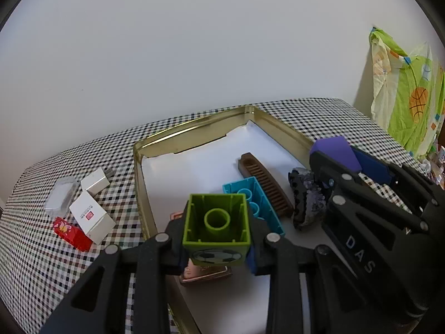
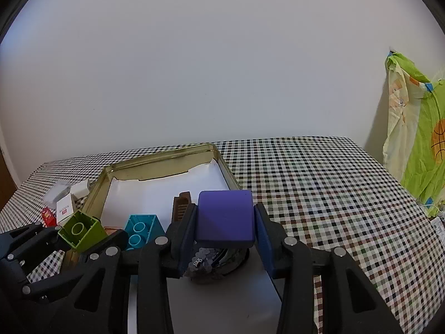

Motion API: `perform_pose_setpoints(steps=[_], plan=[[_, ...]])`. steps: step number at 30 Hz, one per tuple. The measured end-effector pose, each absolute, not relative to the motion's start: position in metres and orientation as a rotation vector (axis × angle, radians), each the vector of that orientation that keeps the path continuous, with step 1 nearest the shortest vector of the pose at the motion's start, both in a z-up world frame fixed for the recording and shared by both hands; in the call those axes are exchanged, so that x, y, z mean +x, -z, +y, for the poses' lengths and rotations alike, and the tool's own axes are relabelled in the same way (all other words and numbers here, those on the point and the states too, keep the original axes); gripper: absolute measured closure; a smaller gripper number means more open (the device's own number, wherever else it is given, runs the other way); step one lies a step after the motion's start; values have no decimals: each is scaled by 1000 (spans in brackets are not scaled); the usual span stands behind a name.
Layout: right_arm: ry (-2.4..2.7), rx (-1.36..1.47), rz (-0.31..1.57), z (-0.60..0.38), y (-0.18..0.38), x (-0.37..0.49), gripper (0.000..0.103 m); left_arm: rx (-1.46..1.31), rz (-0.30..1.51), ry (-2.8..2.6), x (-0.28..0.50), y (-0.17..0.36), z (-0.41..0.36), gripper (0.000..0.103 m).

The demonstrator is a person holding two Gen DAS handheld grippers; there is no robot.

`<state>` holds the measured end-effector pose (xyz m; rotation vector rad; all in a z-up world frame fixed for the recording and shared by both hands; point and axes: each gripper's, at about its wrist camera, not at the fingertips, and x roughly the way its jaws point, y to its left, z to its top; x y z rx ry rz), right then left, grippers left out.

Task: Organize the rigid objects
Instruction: 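Lower both held blocks into the tin tray and open both tools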

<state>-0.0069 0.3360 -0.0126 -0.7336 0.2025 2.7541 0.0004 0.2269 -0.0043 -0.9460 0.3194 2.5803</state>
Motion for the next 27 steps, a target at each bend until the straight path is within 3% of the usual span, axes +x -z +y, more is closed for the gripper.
perform_pose_setpoints(steps=[2,3,4,5,6,7,10,20,27], plan=[[-2761,-719,226,337,12,-5,58,-951,325,-2571,0,4,228,73],[-2767,-704,241,338,11,-2,51,-959,318,-2566,0,3,227,70],[-2772,-693,252,338,10,-1,44,-972,310,-2565,-1,3,226,59],[-2791,-660,274,339,7,2,30,-981,299,-2566,-2,2,225,50],[-2805,-622,285,338,5,6,24,-984,287,-2568,-2,1,224,31],[-2812,-581,283,338,2,11,24,-971,267,-2572,-1,-1,221,20],[-2802,-500,274,339,-4,19,23,-896,251,-2603,6,-10,218,1],[-2737,-382,471,368,-6,36,23,-748,316,-2690,20,-21,208,1],[-2706,-309,449,367,-8,44,23,-751,286,-2735,19,-21,189,1]])
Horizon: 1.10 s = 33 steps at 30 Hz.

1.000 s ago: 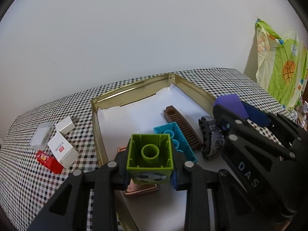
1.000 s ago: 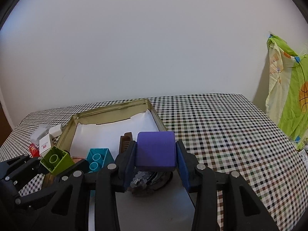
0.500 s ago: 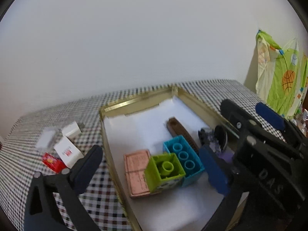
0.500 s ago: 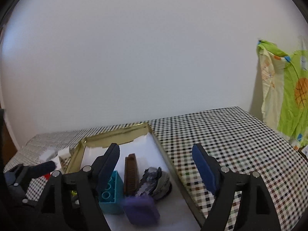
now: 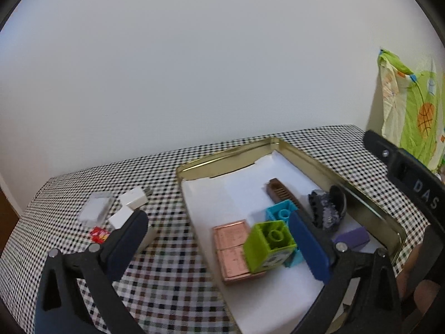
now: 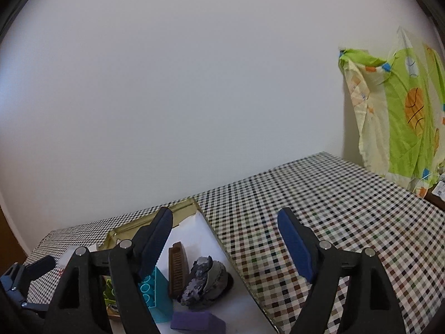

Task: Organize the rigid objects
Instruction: 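Lower both held blocks into the tin tray and open both tools, then withdraw both open tools from the tray back over the table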

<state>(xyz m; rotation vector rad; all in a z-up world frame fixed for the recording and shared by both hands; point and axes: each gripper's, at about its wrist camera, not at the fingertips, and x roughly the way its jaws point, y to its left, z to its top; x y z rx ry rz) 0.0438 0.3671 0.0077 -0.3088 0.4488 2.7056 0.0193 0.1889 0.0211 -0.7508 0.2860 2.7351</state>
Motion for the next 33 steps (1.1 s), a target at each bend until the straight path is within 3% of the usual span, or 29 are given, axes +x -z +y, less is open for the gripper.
perform_pose_setpoints(steps=[19,33], plan=[[-2506,-104,262,342,-16,72,23,-616,335,-2886,22,-7,127,1],[-2498,-89,319,272,-19,78,23,-622,279,-2935,9,-4,66,1]])
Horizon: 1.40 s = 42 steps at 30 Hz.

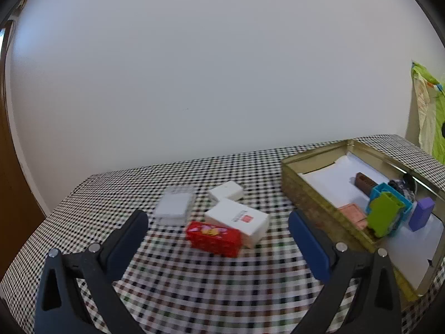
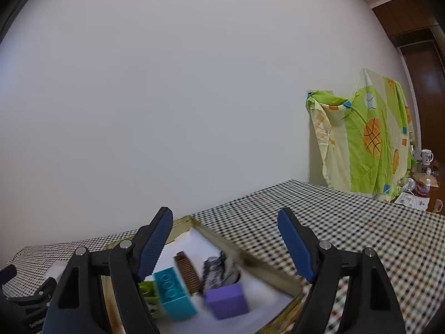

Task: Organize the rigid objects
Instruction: 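Withdraw both open tools from the tray back over the table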

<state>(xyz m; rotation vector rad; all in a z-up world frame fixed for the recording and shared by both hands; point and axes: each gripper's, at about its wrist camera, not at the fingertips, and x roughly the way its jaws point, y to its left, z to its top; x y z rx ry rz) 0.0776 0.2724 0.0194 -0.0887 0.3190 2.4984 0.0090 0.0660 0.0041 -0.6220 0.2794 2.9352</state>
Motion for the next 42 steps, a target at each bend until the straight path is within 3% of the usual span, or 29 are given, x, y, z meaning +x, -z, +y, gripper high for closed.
perform_pose_setpoints(steps=[15,21,32,42], plan=[[-2690,-251,279,194,-13,16,23,-692,227,-2985,-28,-2,-1,1],[-2756,-353,216,171,-8,-10,23,-804,87,-3011,-57,3,-35,1],[-2870,-454,63,131,-3,-48,23,-876,28,-3078,-97,9,-63,1],[-2931,-709,103,126,10,-82,23,-935,-13,-3083,-110,15,-73,1]])
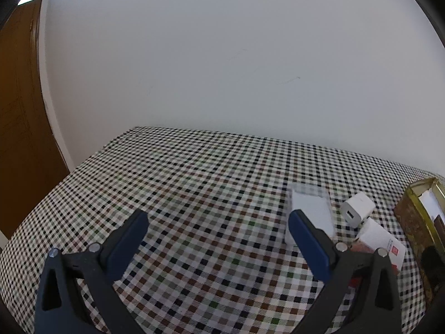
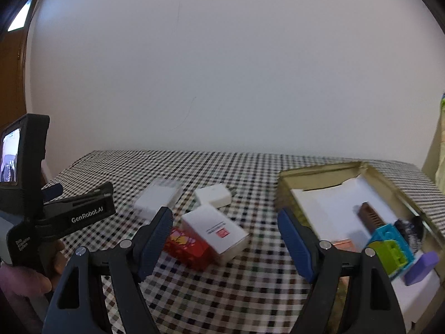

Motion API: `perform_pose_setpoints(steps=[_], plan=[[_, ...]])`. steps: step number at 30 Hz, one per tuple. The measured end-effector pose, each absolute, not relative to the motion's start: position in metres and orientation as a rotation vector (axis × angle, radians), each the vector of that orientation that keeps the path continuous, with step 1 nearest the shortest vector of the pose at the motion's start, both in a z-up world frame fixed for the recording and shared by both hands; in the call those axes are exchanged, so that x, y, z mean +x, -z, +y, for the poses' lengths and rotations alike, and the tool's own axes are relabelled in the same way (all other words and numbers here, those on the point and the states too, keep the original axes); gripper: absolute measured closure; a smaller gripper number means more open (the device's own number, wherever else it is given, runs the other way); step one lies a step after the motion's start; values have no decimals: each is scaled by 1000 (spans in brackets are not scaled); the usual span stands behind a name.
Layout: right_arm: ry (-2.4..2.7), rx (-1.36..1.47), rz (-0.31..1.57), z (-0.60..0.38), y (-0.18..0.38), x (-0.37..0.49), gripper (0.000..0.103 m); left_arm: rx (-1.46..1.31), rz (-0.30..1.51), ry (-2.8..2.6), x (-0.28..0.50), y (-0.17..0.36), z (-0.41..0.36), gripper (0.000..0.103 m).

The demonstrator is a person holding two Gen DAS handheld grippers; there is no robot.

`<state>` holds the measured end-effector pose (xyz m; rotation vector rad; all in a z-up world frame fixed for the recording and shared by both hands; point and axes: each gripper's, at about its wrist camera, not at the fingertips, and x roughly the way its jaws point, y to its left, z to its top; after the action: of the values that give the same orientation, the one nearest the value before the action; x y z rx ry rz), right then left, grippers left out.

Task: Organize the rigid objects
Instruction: 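Withdraw both open tools from the tray back over the table, then grasp the red printed brick with the left tool while the right tool grasps the white box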

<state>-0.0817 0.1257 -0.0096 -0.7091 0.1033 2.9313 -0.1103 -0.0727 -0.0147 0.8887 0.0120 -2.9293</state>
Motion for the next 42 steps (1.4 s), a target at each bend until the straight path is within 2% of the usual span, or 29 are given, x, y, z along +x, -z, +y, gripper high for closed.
perform_pose_setpoints(steps=[5,11,13,18,22,27,29,31,32,33,35,42], plan=[[-2979,-749,71,116,12,-81,23,882,-16,2939,-107,15,-68,1],[-3007,-746,135,119,10,-78,23,942,-41,3025,-102,16,-59,1],[-2998,-683,162,125,8,-72,24,1006,-62,3097,-100,18,-49,1],[-2864,-356,51,135,-12,-41,26,1021,-172,3265,-87,17,-23,1],[-2810,-371,87,145,-10,-44,26,1148,-191,3335,-85,22,1,1],[-2789,-391,131,154,-11,-47,26,1316,-296,3327,-83,31,38,1],[-2785,-400,146,157,-11,-47,26,1373,-354,3289,-87,38,49,5],[-2788,-422,165,160,-9,-50,26,1446,-344,3268,-93,43,48,21],[-2791,-429,169,160,-9,-51,26,1502,-283,3263,-98,46,44,26],[-2797,-441,171,161,-8,-52,26,1537,-228,3251,-102,49,39,37],[-2802,-455,169,161,-7,-55,26,1555,-122,3228,-107,52,25,38],[-2821,-550,176,160,1,-69,26,1510,-88,3157,-99,52,-6,38]])
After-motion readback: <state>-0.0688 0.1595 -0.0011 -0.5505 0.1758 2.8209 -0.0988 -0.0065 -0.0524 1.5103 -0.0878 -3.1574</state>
